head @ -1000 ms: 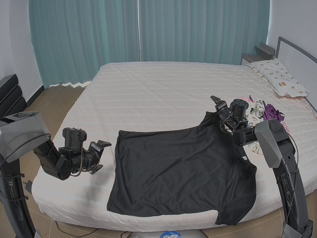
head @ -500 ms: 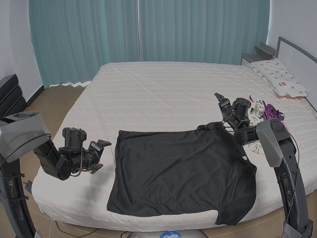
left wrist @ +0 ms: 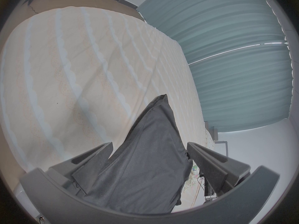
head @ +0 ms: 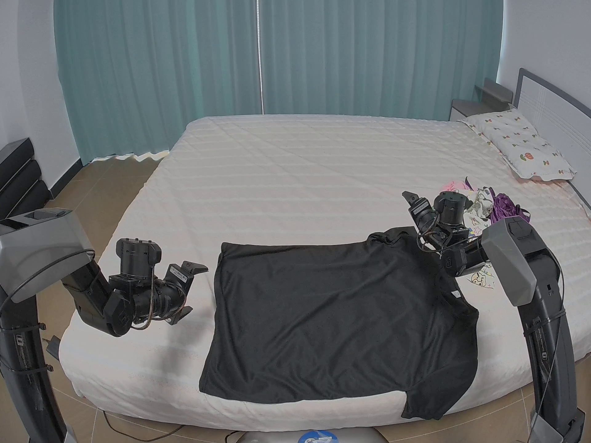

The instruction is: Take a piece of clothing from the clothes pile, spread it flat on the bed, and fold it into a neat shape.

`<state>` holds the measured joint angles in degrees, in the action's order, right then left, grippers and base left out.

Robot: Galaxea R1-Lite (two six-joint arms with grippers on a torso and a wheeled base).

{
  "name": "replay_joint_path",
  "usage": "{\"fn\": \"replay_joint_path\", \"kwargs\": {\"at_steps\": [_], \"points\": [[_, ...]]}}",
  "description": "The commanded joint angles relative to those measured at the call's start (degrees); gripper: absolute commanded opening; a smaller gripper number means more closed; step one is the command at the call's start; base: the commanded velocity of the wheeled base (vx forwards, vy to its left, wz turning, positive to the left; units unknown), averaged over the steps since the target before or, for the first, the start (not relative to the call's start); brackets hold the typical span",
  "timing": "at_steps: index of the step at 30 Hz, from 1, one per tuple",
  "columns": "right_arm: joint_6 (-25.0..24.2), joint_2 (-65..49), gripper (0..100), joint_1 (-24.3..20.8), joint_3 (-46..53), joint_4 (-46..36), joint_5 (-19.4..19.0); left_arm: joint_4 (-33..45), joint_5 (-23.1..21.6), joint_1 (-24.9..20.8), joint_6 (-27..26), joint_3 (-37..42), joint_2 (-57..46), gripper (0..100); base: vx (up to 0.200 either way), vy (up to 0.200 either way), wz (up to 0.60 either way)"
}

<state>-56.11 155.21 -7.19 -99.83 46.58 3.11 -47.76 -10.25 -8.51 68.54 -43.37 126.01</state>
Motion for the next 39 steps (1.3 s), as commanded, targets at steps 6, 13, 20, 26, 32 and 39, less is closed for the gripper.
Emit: {"fn": "replay_joint_path", "kwargs": {"at_steps": [6, 13, 20, 26, 32, 39], "points": [[6.7, -22.7, 100, 1.9, 45.4, 19.7, -2.7, 0.0, -0.6, -2.8, -3.0, 5.4, -4.3, 100, -0.2, 0.0, 0.0], [7.7, -28.9, 100, 4.3, 64.3, 30.9, -5.0, 0.0, -0.6, -5.5, -7.2, 8.8, -4.5, 100, -0.2, 0.0, 0.0], [9.0, -28.6, 100, 4.3, 74.3, 40.6, -5.3, -0.2, 1.0, -6.8, -14.9, 13.4, -2.3, 100, -0.029, 0.0, 0.0], [8.8, -27.2, 100, 3.8, 77.6, 43.2, -5.3, -0.3, 6.5, -9.2, -16.6, 12.8, 0.5, 100, 0.0, 0.0, 0.0], [8.3, -23.8, 100, 2.7, 77.8, 43.3, -4.5, -0.5, 12.2, -12.1, -22.2, 11.5, 4.6, 100, 0.0, 0.0, 0.0], [8.0, -23.7, 100, 2.7, 78.0, 43.3, -2.8, 0.0, 18.4, -15.0, -22.4, 6.5, 7.5, 100, 0.0, 0.0, 0.0]]}}
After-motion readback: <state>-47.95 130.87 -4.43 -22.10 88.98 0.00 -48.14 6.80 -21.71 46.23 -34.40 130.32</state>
